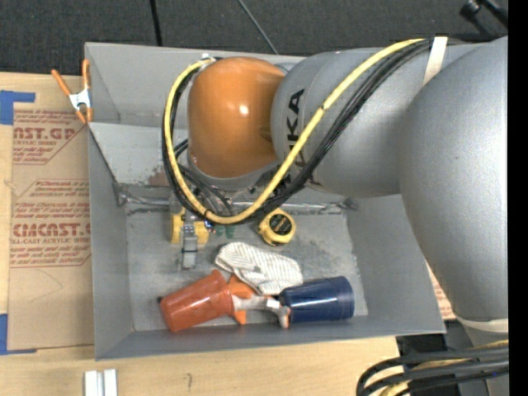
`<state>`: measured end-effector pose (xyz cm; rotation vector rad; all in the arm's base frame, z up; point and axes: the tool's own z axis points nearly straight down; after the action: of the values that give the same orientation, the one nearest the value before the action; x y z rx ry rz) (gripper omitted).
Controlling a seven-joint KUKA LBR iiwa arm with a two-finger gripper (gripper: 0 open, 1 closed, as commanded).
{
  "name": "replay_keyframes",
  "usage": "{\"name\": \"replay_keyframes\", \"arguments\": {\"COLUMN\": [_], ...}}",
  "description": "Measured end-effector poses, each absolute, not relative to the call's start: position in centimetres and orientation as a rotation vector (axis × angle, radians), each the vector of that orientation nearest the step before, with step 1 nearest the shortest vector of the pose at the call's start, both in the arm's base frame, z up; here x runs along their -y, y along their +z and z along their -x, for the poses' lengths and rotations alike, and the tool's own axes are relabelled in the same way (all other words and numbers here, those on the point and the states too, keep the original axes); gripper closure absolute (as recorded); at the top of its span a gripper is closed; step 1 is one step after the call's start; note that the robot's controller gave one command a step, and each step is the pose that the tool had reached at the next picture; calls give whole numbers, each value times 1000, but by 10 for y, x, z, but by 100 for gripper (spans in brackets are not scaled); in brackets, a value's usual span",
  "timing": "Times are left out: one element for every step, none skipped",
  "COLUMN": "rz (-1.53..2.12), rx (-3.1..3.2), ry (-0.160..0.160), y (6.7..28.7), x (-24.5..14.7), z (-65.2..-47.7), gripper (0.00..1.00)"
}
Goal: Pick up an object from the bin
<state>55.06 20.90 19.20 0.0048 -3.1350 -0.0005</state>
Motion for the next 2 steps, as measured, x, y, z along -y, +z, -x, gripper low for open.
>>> {"name": "replay_keyframes", "arguments": {"rz": [-3,-117], "rx": [3143,3146], "ry": [-3,-3], "y": [197,153], "x": [-208,-185], "z": [-553,-547], "gripper": [0,0]}}
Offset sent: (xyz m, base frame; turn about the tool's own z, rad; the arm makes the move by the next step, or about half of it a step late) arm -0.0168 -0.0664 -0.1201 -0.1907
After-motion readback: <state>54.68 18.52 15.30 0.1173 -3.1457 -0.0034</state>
